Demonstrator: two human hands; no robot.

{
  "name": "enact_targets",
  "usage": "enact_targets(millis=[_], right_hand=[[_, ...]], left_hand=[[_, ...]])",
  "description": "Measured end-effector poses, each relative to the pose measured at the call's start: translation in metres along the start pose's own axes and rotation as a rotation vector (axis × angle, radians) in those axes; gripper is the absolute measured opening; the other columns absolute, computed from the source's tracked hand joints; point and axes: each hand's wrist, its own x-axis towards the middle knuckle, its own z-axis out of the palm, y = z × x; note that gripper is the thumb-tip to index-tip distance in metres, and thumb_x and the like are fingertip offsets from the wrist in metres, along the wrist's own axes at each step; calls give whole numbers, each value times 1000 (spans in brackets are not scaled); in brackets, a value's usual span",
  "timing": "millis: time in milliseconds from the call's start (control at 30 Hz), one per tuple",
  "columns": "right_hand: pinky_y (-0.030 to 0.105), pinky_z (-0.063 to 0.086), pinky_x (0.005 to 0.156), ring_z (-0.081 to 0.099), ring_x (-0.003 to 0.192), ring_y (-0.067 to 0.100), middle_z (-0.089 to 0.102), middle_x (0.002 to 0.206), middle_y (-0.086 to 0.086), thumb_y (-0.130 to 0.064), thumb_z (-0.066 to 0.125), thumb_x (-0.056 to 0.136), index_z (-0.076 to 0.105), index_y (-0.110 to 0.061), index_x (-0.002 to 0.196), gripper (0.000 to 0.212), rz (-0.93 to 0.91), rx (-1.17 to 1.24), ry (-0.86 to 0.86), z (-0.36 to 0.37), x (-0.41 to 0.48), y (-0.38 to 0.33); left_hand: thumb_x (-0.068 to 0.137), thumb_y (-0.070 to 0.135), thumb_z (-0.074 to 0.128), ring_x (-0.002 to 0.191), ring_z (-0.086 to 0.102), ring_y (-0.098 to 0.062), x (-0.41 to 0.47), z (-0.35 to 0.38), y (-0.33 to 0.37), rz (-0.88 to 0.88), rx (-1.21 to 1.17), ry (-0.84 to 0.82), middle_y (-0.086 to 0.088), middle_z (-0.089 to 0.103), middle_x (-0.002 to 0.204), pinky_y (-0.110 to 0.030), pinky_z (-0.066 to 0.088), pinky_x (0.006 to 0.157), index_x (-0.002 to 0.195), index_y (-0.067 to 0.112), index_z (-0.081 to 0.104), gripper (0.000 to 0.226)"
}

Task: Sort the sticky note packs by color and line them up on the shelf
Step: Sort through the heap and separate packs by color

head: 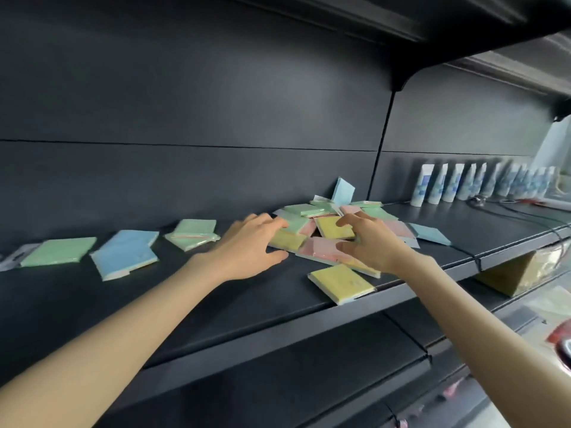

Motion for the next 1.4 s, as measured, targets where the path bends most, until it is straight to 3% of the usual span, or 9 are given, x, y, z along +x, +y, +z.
enact_targets(millis=[333, 467, 600, 833, 967, 1200, 1300, 1400], right_hand=[[32, 40, 97, 48, 119, 22, 51, 134, 5, -26, 61, 89, 48, -15, 132, 47, -74, 110, -78, 16, 8, 63], [31, 41, 95, 50, 118, 24, 52, 134, 6, -27, 60, 89, 48, -14, 133, 47, -111, 130, -105, 26, 27, 70], [35, 43, 95, 49, 120, 26, 50, 136, 7, -27, 59, 89, 47, -14, 133, 48, -144, 162, -132, 34, 49, 73], [34, 43, 94, 51, 118, 23, 56, 131, 6, -30, 59, 88, 53, -16, 128, 43, -278, 185, -131, 54, 86, 62], [25, 39, 83, 54, 114, 20, 57, 127, 3, -37, 60, 88, 53, -15, 126, 45, -349, 220, -174, 60, 103, 55], [33, 40, 97, 48, 123, 22, 53, 133, 1, -43, 61, 87, 52, -17, 129, 51, -465, 279, -253, 72, 122, 51], [44, 32, 107, 41, 129, 21, 51, 136, -1, -45, 60, 86, 50, -22, 132, 52, -486, 295, -271, 75, 128, 44], [49, 26, 108, 35, 133, 21, 50, 135, 0, -54, 56, 85, 43, -31, 136, 57, -504, 232, -303, 82, 133, 34]], left_hand=[[88, 48, 56, 128, 38, -14, 30, 38, 43, -101, -127, -109, 9, 43, 139, -39, 35, 104, 138, 31, 40, 55], [83, 52, 61, 120, 45, -8, 42, 49, 42, -133, -256, -122, 11, 51, 128, -31, 40, 100, 130, 28, 50, 54], [81, 53, 64, 108, 49, -6, 52, 53, 45, -147, -260, -122, 11, 56, 110, -24, 41, 90, 109, 20, 60, 44], [66, 77, 58, 110, 47, -5, 48, 62, 53, -296, -211, -312, 14, 49, 117, -28, 43, 96, 121, 24, 54, 76], [68, 68, 67, 103, 44, -7, 46, 63, 62, -338, -183, -297, 12, 47, 107, -26, 42, 90, 109, 23, 61, 62], [66, 51, 79, 92, 56, -11, 32, 56, 66, -535, -351, -206, 7, 59, 101, -34, 48, 84, 97, 24, 60, 46], [63, 44, 84, 77, 59, -11, 22, 48, 62, -602, -454, -157, 2, 66, 95, -37, 50, 76, 96, 25, 54, 48], [65, 27, 86, 80, 65, -16, 13, 42, 53, -686, -545, -83, 0, 71, 95, -38, 52, 80, 99, 19, 52, 48]])
